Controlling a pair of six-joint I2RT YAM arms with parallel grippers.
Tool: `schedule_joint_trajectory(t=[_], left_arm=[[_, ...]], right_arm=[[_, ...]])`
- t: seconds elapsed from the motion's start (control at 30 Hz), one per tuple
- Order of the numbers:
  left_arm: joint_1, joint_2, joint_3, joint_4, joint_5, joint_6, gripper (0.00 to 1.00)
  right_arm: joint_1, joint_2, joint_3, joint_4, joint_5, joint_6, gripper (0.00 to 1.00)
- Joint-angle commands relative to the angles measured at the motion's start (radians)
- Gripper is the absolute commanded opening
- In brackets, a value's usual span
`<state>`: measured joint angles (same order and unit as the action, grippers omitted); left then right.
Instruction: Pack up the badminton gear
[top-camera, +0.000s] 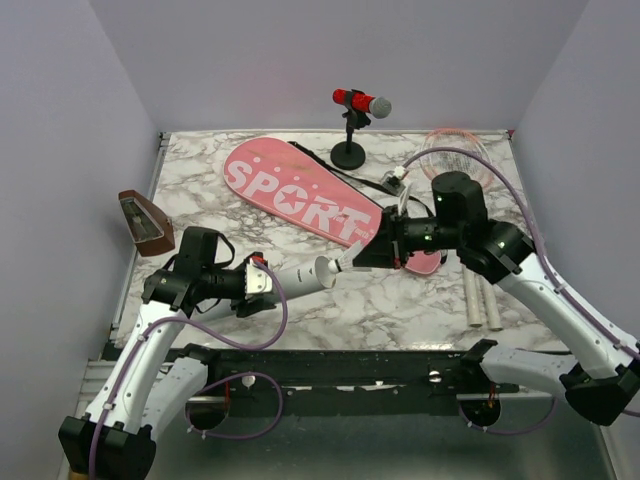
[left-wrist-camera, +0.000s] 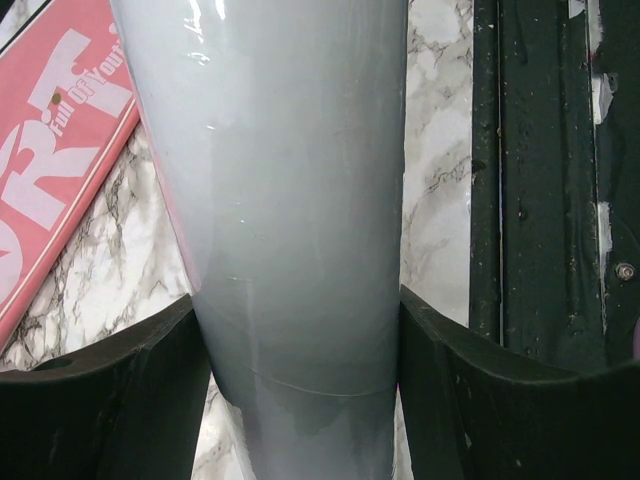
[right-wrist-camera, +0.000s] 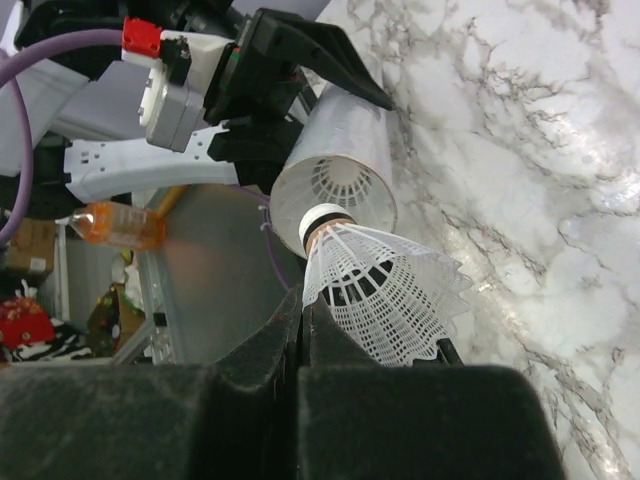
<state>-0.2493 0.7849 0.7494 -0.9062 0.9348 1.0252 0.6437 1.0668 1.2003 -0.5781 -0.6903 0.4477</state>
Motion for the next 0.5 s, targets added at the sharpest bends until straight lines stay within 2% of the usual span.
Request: schedule_joint_trajectory(t=[0.0, 0.17, 0.47], left_arm=[[-0.004, 0.002, 0.019, 0.029, 0.016, -0.008, 0.52], [-0.004, 0.002, 0.021, 0.010, 0.019, 0.015, 0.52], [-0.004, -0.007, 0.027, -0.010, 0.041, 0.032, 0.52]], right_arm=[[0.124, 0.077, 0.070, 0.001, 0.084, -0.018, 0.07], [0.201, 0.150, 0.113, -0.012, 0.147, -0.035, 0.07], [0.228, 0.211, 0.124, 0.084, 0.127, -0.009, 0.07]])
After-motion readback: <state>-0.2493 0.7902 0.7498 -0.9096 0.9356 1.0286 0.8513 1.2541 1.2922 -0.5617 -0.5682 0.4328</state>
